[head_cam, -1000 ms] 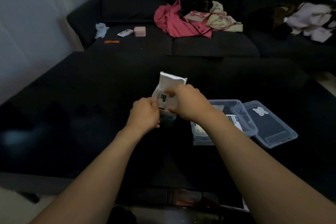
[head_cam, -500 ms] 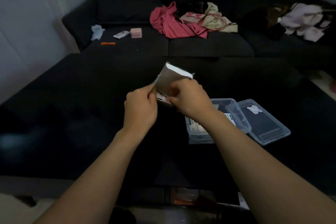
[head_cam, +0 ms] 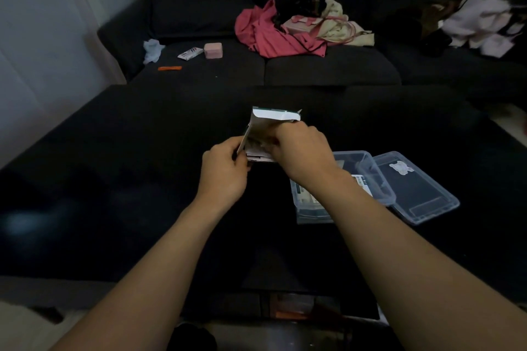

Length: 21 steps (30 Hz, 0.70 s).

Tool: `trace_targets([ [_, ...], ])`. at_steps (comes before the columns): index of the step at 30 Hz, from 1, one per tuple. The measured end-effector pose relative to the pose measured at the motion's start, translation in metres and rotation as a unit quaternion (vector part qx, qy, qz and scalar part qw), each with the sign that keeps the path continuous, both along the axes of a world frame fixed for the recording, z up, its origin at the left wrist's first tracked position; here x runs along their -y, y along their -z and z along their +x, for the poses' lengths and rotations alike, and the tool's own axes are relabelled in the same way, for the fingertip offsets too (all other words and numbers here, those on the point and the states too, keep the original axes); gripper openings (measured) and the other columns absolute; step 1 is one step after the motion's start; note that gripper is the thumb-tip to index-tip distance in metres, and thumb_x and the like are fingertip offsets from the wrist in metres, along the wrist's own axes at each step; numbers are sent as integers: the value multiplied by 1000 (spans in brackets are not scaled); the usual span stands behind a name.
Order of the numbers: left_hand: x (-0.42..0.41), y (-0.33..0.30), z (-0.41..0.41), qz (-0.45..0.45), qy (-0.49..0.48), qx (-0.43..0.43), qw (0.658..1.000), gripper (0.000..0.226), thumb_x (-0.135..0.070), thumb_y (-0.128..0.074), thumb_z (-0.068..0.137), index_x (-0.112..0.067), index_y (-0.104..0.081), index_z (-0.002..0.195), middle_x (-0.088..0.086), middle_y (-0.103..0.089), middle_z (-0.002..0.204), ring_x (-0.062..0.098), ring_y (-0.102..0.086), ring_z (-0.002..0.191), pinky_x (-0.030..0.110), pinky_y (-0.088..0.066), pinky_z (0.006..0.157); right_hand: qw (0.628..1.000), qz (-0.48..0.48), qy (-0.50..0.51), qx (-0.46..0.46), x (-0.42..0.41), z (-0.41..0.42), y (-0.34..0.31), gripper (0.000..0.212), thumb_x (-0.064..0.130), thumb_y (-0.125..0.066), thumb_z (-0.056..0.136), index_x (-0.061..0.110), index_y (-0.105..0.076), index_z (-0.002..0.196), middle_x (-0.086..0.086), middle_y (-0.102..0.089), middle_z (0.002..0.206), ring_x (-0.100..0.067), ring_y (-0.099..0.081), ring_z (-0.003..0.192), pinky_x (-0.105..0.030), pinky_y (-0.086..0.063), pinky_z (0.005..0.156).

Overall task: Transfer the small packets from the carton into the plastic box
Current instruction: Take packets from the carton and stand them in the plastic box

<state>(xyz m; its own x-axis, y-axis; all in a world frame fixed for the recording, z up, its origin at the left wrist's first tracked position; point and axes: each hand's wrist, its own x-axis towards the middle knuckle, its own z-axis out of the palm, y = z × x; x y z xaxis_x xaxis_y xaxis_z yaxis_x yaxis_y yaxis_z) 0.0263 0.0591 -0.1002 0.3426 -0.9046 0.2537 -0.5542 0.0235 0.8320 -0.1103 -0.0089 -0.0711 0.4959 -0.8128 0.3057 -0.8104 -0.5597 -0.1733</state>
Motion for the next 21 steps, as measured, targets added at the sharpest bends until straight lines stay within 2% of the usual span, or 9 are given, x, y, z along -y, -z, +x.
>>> trace_targets([
  [4,-2,1,0,-5,9,37,999,31,-6,-51,100,-23,-74,114,-6,-73,91,11,-71,82,43,-62,79,1000,-14,-16,-12,1,-1,2,27,23,-52,99,28,-65,122,-7,-69,109,-33,-67,95,-39,-51,77],
  [7,-4,1,-1,7,34,71,997,29,-7,-54,99,-22,-72,117,-6,-72,91,9,-70,79,39,-62,76,999,-11,-30,-16,0,-1,4,26,30,-57,98,28,-64,122,-4,-69,108,-29,-66,97,-35,-46,73],
  [10,-6,-2,-1,27,39,103,994,29,-9,-56,99,-21,-70,122,-6,-71,94,8,-69,81,35,-61,79,997,65,-46,-11,-1,1,4,36,47,-64,92,27,-65,122,-2,-68,110,-25,-65,99,-35,-49,77],
  [13,-5,-2,3,35,24,99,994,30,-9,-55,99,-22,-71,121,-4,-72,96,9,-69,85,37,-61,81,986,163,-24,2,6,3,0,40,42,-68,90,28,-62,128,-1,-69,113,-21,-65,88,-33,-51,79],
  [15,-5,0,6,28,19,93,995,27,-10,-55,99,-21,-73,116,-4,-72,91,11,-70,81,41,-61,78,980,196,11,-13,13,5,-1,40,39,-71,88,24,-63,125,-3,-70,111,-23,-68,86,-38,-56,85],
  [17,-5,1,8,26,12,90,995,26,-11,-55,100,-21,-73,115,-5,-72,90,11,-70,82,42,-61,79,983,175,20,-41,14,7,-1,37,40,-71,88,23,-65,120,-4,-70,109,-27,-68,94,-38,-55,86],
  [21,-5,0,11,44,16,88,995,26,-13,-55,100,-22,-72,117,-3,-73,97,15,-69,91,44,-60,85,996,69,-23,-46,2,7,4,28,35,-61,95,21,-67,118,-7,-68,107,-30,-65,98,-34,-47,75],
])
